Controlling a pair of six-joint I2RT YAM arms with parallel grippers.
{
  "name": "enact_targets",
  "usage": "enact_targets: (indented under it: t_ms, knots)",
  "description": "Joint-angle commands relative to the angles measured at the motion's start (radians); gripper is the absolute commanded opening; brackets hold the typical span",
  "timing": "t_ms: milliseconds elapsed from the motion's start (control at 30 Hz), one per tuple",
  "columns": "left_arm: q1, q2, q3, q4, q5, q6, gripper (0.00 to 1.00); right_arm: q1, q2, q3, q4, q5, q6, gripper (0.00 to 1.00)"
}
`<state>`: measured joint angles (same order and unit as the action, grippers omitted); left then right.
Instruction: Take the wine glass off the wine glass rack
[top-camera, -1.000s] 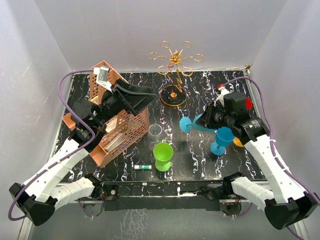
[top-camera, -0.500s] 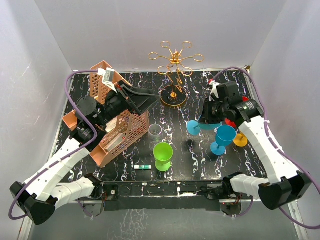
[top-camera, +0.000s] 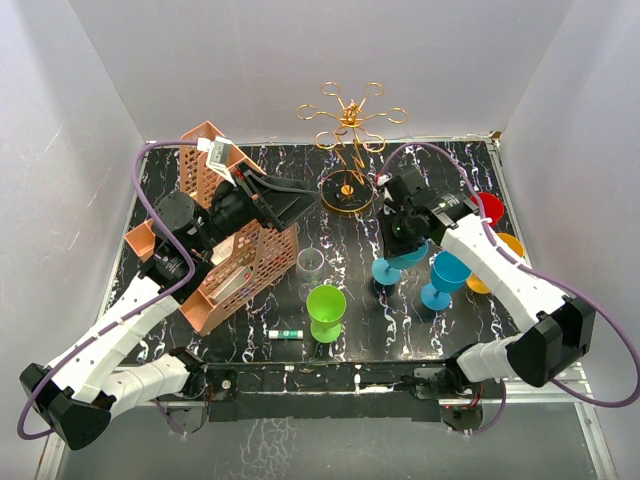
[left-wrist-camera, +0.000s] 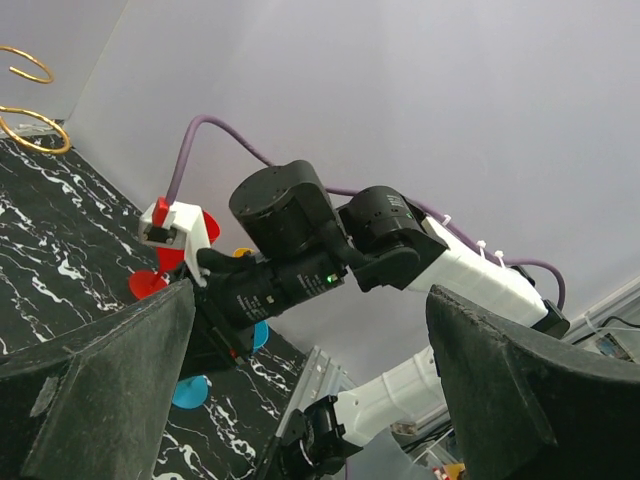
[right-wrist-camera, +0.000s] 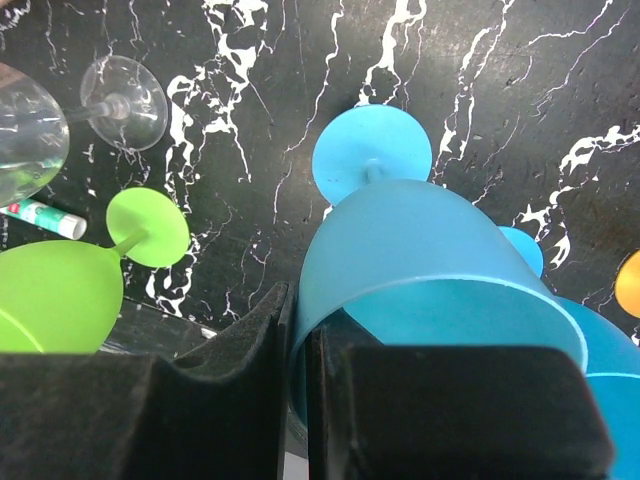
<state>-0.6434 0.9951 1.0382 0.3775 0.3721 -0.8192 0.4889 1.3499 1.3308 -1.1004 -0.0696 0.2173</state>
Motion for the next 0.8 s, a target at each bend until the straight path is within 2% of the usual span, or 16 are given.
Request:
enact_targets:
  t_ms: [0,533,667,767]
  knots:
    - [0.003,-0.014,0.035,0.003,-0.009,0.022,0.97,0.062,0.013,0.016,0.009,0.125,0.026,0.13]
    - [0.003,-0.017,0.040,-0.004,-0.013,0.020,0.97,0.114,0.029,-0.065,0.045,0.124,0.038,0.20]
    - [0.004,-0.022,0.044,-0.012,-0.015,0.018,0.97,0.119,0.032,-0.053,0.037,0.124,0.039,0.20]
    - [0.003,-0.023,0.050,-0.020,-0.019,0.023,0.97,0.121,0.019,-0.023,0.035,0.110,0.042,0.25]
